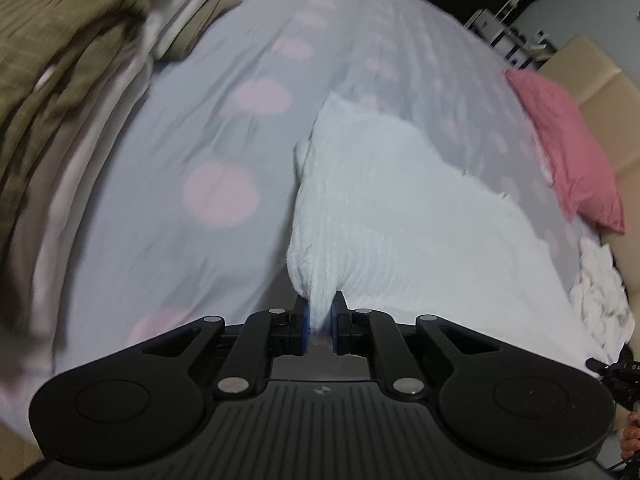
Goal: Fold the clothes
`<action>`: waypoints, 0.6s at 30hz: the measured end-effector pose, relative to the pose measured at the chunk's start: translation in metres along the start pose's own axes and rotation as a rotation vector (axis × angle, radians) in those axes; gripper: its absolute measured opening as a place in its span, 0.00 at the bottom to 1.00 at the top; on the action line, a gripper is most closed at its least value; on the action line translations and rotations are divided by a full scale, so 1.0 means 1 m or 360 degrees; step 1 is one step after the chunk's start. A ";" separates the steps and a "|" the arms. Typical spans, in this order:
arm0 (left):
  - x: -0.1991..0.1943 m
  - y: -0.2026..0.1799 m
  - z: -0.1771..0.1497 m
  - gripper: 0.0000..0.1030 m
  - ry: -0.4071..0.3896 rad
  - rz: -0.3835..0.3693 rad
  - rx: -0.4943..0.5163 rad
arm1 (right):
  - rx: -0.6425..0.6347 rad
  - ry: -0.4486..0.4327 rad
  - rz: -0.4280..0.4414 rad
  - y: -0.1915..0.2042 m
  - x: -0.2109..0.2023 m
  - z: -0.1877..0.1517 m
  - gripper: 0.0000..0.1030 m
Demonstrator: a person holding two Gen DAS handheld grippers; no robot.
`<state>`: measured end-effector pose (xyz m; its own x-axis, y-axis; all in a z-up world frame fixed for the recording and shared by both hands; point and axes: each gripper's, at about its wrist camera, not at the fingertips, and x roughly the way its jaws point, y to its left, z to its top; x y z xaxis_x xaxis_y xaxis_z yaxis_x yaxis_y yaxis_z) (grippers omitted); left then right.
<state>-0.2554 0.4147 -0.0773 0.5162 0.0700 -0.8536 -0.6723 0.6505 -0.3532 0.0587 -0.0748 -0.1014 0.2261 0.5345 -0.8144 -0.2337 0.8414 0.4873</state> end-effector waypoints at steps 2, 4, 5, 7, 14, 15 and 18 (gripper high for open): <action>0.004 0.002 -0.008 0.08 0.0024 0.0029 0.0025 | -0.0031 0.0012 -0.0029 -0.006 -0.001 -0.013 0.11; 0.009 0.002 -0.016 0.08 0.0046 0.0063 0.0059 | -0.0051 0.0035 -0.0060 -0.009 0.007 -0.021 0.11; 0.014 0.001 -0.017 0.08 0.0056 0.0086 0.0087 | -0.0060 0.0051 -0.0079 -0.010 0.013 -0.024 0.11; 0.024 -0.001 -0.021 0.08 0.0075 0.0132 0.0143 | -0.0105 0.0086 -0.0125 -0.010 0.025 -0.027 0.11; 0.050 -0.007 -0.032 0.15 0.0129 0.0266 0.0313 | -0.0204 0.0181 -0.0191 -0.013 0.051 -0.034 0.14; 0.048 -0.008 -0.032 0.17 0.0126 0.0270 0.0318 | -0.0201 0.0184 -0.0186 -0.014 0.051 -0.033 0.21; 0.040 -0.010 -0.031 0.27 0.0115 0.0279 0.0334 | -0.0198 0.0142 -0.0181 -0.015 0.041 -0.032 0.28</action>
